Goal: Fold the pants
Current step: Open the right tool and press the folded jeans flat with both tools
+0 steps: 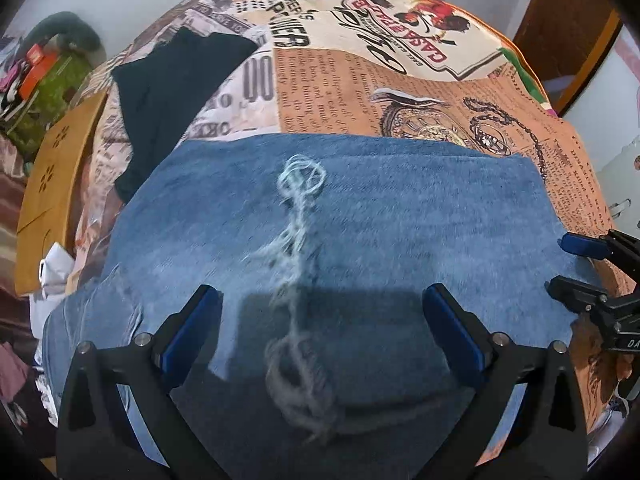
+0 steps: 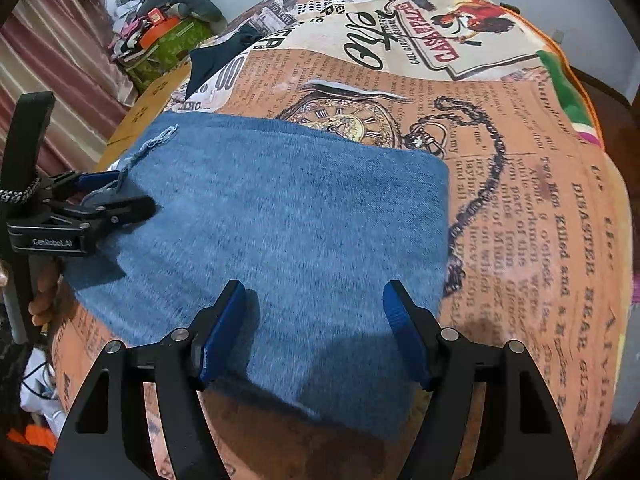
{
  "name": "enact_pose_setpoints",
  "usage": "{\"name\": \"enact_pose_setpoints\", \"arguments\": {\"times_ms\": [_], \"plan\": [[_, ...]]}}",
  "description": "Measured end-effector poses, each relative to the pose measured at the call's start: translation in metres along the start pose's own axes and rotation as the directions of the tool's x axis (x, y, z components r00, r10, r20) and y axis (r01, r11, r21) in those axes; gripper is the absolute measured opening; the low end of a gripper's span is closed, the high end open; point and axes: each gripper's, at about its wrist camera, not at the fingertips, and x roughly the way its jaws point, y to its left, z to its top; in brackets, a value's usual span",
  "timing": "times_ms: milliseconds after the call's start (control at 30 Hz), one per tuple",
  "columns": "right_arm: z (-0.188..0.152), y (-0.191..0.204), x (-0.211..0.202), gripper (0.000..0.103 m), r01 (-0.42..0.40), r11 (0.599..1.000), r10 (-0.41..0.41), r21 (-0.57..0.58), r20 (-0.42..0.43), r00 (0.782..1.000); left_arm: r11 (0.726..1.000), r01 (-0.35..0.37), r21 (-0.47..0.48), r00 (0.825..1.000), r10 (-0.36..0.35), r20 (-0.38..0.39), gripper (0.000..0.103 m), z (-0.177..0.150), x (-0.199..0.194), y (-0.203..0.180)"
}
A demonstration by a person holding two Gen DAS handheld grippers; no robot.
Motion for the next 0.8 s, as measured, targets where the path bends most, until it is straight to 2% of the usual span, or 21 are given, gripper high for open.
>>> {"name": "enact_pose_setpoints", "arguments": {"times_ms": [200,300,400,533,633,700,800], "plan": [[0.005,0.011,-0.01,0.068,0.041,0.999,-0.041,-0.011,0.017,0.999,0.999,-0.023,-0.038,0.999,0.025,0.049,0.103,-0.012,-0.021,0.016],[0.011,0.021,-0.021,0.068,0.046,0.999,-0.045,-0.019,0.064,0.997,0.996,-0.028,-0.081,0.993,0.037,0.11,0.103,-0.018,-0.041,0.033],[0.019,0.035,-0.035,0.069,0.05,0.998,-0.045,-0.038,0.123,0.991,0.989,-0.024,-0.144,0.981,0.051,0.189,0.103,-0.025,-0.066,0.056],[0.029,0.055,-0.047,0.07,0.048,0.997,-0.036,-0.06,0.188,0.981,0.97,-0.022,-0.24,0.955,0.092,0.281,0.103,-0.04,-0.1,0.094],[0.037,0.076,-0.049,0.071,0.047,0.995,-0.026,-0.088,0.223,0.974,0.952,-0.042,-0.304,0.937,0.143,0.318,0.103,-0.056,-0.119,0.123],[0.039,0.087,-0.047,0.071,0.047,0.993,-0.02,-0.111,0.237,0.971,0.937,-0.048,-0.347,0.932,0.166,0.321,0.103,-0.069,-0.126,0.142],[0.042,0.104,-0.04,0.071,0.039,0.989,-0.004,-0.141,0.24,0.971,0.911,-0.029,-0.412,0.937,0.168,0.305,0.103,-0.089,-0.13,0.169]]}}
